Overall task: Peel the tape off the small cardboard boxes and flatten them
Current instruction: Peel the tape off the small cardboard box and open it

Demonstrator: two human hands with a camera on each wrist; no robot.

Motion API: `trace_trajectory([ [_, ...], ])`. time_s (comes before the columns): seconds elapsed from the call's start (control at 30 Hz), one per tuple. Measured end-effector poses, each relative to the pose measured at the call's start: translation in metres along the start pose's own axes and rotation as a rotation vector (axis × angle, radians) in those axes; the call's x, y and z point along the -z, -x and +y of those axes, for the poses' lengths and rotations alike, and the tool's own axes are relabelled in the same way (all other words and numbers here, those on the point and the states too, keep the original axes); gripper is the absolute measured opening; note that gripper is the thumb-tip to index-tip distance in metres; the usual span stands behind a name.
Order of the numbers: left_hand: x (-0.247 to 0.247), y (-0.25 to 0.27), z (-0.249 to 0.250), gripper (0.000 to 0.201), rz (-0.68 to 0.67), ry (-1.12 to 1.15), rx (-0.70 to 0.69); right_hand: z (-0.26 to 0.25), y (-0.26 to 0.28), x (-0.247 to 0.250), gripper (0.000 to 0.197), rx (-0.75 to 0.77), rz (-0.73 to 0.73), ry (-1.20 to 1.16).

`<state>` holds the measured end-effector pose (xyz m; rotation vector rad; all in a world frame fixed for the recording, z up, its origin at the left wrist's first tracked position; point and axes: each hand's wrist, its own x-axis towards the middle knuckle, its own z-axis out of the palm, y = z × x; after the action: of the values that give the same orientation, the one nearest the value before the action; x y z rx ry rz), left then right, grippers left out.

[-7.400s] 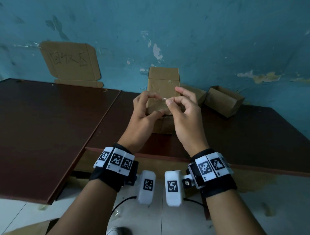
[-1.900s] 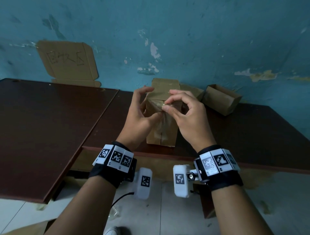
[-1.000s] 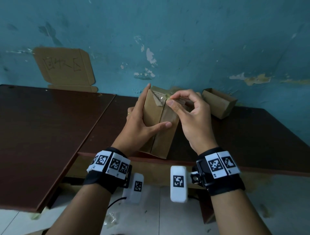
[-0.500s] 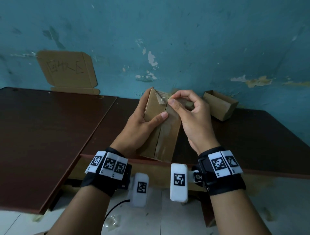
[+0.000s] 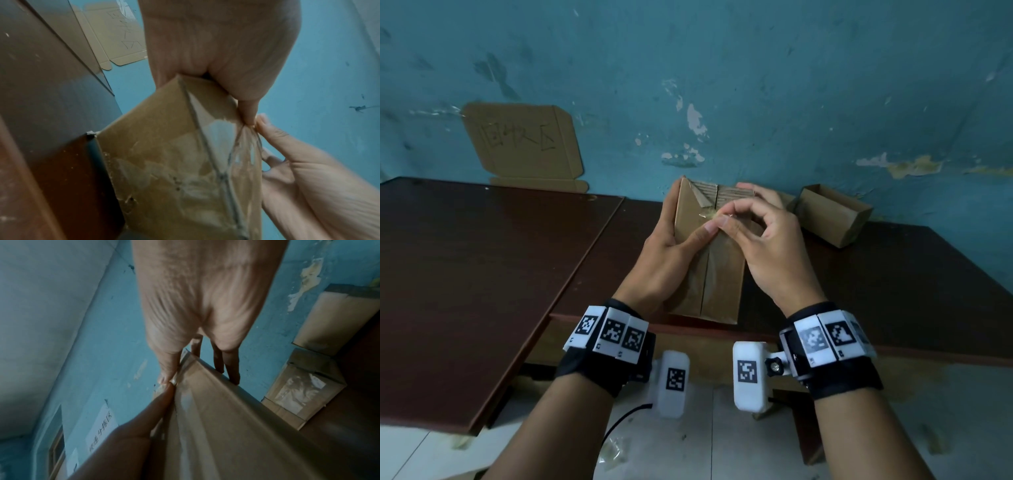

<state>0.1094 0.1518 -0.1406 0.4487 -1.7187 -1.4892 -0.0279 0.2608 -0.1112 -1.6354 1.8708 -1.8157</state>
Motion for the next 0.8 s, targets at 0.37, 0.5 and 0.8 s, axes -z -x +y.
trace_trajectory([
  [0.37,-0.0035,0.0035,0.0046,0.080,-0.013,0.026,0.003,0.0061,0.0020,-0.0058,0.006,0.089,0.069,0.079],
  [0.5,-0.0046,0.0039,0.0038,0.077,0.006,0.048,0.013,0.0026,0.0040,0.0002,0.008,0.056,0.021,0.065],
  [0.8,-0.0057,0.0042,0.0015,0.079,0.005,0.053,0.017,-0.0003,0.0040,0.0026,0.014,0.046,0.000,0.060],
])
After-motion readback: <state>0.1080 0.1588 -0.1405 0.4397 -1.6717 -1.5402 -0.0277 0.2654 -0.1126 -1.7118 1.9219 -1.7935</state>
